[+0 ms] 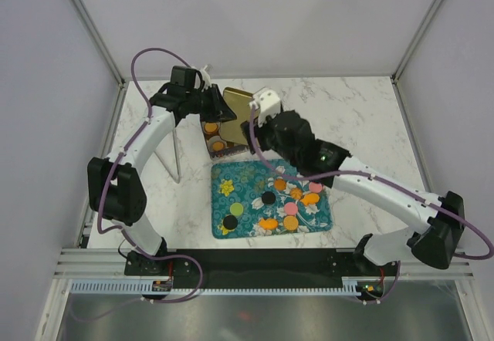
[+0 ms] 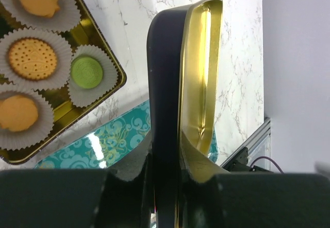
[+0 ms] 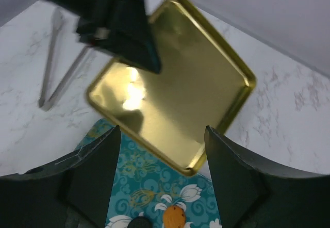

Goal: Pack the cookies

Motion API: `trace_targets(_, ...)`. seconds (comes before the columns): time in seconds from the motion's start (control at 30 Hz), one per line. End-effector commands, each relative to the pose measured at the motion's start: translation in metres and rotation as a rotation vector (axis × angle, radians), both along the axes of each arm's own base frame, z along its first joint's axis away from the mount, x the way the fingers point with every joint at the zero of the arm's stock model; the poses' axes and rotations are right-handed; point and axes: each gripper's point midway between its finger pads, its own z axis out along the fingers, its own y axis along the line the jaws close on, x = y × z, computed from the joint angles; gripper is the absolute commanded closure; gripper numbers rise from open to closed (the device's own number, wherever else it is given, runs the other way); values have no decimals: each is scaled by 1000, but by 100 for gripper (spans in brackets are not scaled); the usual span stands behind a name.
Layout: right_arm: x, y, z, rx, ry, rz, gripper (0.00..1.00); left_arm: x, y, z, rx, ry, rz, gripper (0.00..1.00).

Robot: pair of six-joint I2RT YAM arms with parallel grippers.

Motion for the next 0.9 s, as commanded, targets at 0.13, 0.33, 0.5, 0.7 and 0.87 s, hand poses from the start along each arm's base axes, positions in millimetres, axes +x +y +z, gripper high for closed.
trace_targets(0.13,-58,39,-19,-412,-279,114,22,-17,0,16,-54,71,0,98)
trace_targets(0.33,-65,52,-44,-604,-357,91,20,-25,1,18,-67,82,-5,98)
trace_targets(0.5,-52,54,-52,-686,-424,24,18,-30,2,19,-74,85,-9,98)
trace_targets(0.7,-36,49,-58,-807,-480,-55,17,-37,3,21,-82,85,-17,98)
trace_targets(0.87,-22,46,-63,-864,-508,-107,18,-43,4,25,-87,77,-24,98)
